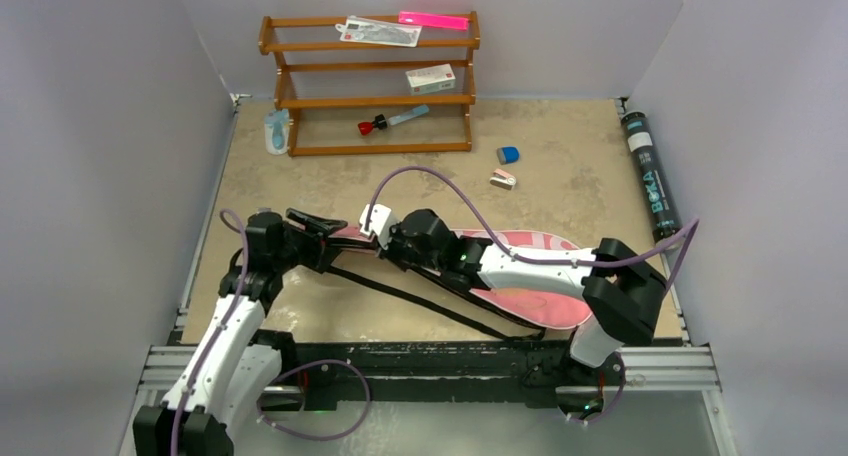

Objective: Pack up the badminton gear
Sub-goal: Zip the racket bag at the center of the board.

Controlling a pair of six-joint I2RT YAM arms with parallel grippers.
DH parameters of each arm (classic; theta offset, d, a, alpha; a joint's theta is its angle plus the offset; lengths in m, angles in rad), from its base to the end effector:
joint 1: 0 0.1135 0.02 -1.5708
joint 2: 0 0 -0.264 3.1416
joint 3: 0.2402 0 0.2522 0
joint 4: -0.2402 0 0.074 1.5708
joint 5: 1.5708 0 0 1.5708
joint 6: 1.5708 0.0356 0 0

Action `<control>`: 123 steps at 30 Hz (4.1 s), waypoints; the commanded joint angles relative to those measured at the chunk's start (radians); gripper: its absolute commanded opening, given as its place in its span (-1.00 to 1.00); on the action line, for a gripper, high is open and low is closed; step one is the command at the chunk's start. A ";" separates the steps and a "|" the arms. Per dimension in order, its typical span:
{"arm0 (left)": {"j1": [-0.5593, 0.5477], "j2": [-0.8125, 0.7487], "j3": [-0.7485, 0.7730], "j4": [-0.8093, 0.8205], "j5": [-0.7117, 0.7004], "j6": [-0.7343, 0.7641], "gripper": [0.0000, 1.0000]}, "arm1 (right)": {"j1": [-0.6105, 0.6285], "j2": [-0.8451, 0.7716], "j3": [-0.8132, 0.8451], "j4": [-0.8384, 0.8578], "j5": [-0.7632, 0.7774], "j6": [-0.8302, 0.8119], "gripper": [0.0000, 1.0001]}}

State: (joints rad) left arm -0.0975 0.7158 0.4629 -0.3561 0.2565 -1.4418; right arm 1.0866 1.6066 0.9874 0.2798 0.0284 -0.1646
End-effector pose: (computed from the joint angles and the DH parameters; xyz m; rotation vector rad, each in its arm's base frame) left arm 0.1603 -0.0248 0.2215 -1.3642 1.9730 -1.0906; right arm 0.1718 0.3244 0.2475 -1.1289 1.5963 0.5904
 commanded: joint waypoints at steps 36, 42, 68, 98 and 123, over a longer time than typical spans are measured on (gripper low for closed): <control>0.386 0.583 0.395 0.035 0.061 0.361 -1.00 | 0.005 -0.567 -0.276 -0.545 0.240 0.486 0.93; 0.403 0.564 0.410 0.023 0.071 0.384 -1.00 | -0.029 -0.512 -0.218 -0.647 0.335 0.508 0.90; 0.412 0.562 0.407 0.004 0.128 0.397 -1.00 | 0.085 0.028 0.006 -0.361 0.667 0.085 -0.61; -0.203 0.266 0.069 0.196 0.028 -0.150 0.11 | 0.085 -0.050 0.183 -0.374 0.354 0.106 -1.00; -0.336 0.338 0.083 0.176 -0.149 -0.192 -1.00 | 0.076 -0.099 0.189 -0.340 0.266 0.123 -0.99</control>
State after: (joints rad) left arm -0.4282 1.0439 0.5362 -0.2230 0.1837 -1.6558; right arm 1.1599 1.5993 1.1179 -0.1371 0.3470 -0.0677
